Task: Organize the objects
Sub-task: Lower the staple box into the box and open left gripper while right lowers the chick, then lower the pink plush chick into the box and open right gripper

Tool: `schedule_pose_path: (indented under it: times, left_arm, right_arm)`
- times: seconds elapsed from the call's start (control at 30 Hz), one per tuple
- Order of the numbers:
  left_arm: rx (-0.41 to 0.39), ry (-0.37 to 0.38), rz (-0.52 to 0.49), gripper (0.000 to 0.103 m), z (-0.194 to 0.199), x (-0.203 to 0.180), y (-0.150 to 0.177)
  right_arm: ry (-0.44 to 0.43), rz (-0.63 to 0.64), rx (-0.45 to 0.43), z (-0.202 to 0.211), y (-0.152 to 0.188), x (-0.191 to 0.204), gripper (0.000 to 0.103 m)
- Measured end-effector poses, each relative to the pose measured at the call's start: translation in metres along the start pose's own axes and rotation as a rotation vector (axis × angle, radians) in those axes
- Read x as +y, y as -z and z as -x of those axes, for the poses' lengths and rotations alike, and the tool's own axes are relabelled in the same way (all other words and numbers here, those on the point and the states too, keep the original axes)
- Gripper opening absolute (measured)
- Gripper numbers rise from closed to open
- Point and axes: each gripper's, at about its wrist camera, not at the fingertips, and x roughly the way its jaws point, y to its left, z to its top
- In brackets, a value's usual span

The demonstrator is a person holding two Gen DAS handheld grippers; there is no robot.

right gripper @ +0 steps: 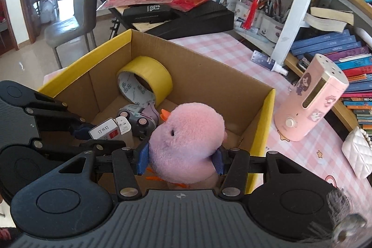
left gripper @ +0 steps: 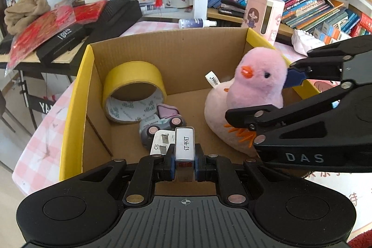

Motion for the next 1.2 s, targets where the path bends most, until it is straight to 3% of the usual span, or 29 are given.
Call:
schedule_pose_path:
  times: [0.23, 0.43, 0.8, 1.2]
  left_arm:
    - [-0.051, -0.002, 0.019, 0.021, 0.011, 0.004, 0.005]
    - [-0.149, -0.022, 0.013, 0.05, 0.036, 0.006, 0.01]
    - [-0.177, -0.051, 0.006, 0.06, 0.047, 0.011, 0.018]
    - [-0.258, -0.069, 0.043, 0.073, 0.068, 0.022, 0.023]
  right_arm:
    - [-0.019, 0.035, 0.016, -0.009, -0.006, -0.001, 0.05]
    - [-0.045, 0.051, 0.023, -0.013, -0.012, 0.002, 0.049]
    - [-0.064, 0.105, 0.05, -0.021, -0.016, 0.014, 0.05]
    - [-0.064, 0.069, 0.03, -0.009, -0.017, 0.019, 0.049]
